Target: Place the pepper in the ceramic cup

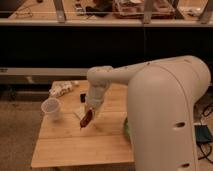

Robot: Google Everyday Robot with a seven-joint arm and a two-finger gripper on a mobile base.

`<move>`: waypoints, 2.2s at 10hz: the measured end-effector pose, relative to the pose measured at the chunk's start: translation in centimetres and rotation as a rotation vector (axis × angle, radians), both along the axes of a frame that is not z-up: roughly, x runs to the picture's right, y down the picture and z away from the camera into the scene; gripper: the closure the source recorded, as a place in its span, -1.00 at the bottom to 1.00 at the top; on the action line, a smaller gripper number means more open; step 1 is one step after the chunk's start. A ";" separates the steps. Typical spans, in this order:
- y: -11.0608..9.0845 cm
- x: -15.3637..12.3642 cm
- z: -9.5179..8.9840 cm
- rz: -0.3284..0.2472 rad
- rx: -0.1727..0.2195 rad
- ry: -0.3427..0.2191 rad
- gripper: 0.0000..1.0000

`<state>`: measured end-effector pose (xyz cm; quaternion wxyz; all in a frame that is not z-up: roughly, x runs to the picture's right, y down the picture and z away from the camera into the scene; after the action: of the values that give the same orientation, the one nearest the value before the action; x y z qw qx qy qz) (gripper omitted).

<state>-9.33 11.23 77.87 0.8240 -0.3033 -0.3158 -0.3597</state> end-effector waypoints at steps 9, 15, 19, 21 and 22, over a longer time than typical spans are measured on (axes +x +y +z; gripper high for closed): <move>-12.9 -8.2 0.0 0.202 0.050 -0.008 0.95; -14.7 -14.6 1.9 0.305 0.077 -0.013 0.95; -12.7 -15.3 2.6 0.353 0.097 0.003 0.95; -10.7 -15.5 2.2 0.327 0.108 -0.003 0.95; -10.1 -15.7 2.2 0.319 0.108 -0.005 0.95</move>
<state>-25.01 1.11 80.02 0.8850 -0.2036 -0.3421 -0.2414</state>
